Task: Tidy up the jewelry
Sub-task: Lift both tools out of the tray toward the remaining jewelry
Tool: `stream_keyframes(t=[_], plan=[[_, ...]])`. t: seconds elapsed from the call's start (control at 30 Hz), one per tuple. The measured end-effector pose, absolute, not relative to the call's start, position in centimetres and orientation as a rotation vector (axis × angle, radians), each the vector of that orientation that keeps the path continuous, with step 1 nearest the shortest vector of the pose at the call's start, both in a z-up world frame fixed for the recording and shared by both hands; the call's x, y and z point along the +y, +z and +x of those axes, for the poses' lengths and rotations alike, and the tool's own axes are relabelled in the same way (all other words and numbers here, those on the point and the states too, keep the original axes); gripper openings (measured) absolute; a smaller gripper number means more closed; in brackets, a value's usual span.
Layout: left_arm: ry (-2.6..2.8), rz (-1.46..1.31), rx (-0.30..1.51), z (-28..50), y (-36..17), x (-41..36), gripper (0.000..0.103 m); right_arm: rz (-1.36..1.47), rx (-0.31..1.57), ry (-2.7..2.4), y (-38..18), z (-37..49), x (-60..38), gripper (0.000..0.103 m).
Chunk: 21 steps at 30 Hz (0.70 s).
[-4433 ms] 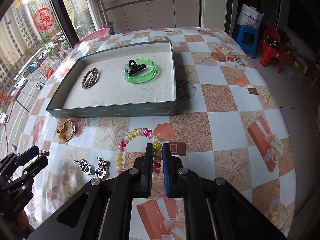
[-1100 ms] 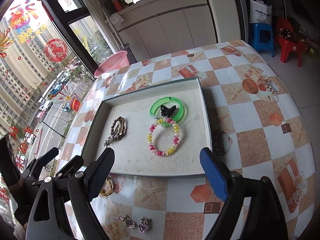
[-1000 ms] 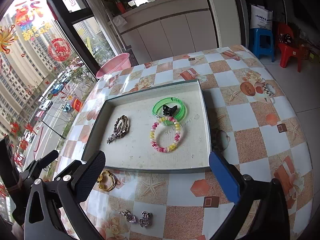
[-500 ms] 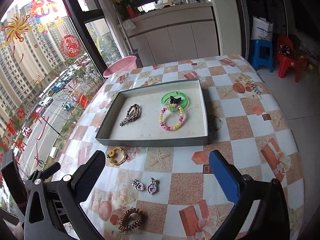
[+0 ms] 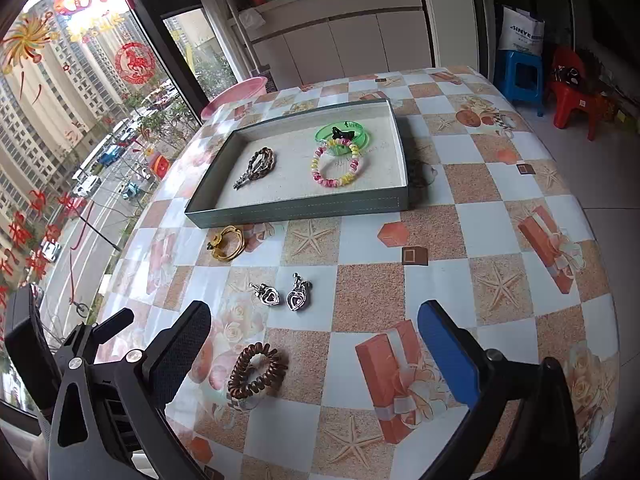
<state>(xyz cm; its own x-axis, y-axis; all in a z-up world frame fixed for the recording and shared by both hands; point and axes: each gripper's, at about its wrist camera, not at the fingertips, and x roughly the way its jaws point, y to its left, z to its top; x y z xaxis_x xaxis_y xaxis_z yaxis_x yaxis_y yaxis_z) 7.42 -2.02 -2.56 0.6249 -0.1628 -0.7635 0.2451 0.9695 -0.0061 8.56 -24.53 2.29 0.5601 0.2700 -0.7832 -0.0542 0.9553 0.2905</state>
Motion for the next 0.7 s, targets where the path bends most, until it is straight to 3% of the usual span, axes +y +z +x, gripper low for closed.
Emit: stream_keyframes(t=[0.7], plan=[[-0.214, 0.089, 0.933, 8.4, -5.1, -2.7, 0.103, 0.214, 1.071, 0.136, -1.5, 9.2, -25.1, 0.103]])
